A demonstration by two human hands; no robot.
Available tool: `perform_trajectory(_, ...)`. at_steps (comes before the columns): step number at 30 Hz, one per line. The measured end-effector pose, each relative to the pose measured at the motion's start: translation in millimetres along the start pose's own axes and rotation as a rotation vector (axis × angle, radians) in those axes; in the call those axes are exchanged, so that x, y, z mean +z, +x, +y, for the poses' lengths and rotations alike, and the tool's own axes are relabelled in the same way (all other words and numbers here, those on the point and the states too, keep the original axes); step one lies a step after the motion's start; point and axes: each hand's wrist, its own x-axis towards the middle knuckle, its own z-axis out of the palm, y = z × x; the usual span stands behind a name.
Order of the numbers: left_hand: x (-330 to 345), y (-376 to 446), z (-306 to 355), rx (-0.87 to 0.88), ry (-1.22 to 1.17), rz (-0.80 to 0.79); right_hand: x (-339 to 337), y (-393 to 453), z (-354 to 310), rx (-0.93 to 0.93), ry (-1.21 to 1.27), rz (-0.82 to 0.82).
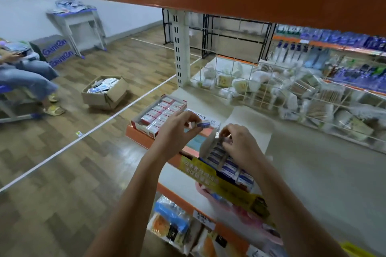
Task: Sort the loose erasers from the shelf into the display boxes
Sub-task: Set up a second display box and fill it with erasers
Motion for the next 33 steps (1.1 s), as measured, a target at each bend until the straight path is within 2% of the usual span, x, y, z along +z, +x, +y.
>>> perform_trajectory(12, 6.5, 47.7, -24.4, 0.187, -0.121, -0.176, 14.2, 4.5, -12.6, 0.125, -0.189, 0.054)
perform_trajectory(17, 3.2, 52.9, -33.9, 0.268, -0.145, -0.238, 24.8, 0.9, -21.5, 0.225, -0.237, 0.145)
perform_trajectory(29, 1.6, 60.0, -31.5, 0.325, -0.199, -0.377, 33.5, -2.8, -34.3, 0.319, -0.320, 0.210)
perform_trajectory(33, 1.4, 61.9, -31.4, 0.337, -0.193, -0.389, 38.3, -0.8, -39.2, 0.345, -0.385, 0.163)
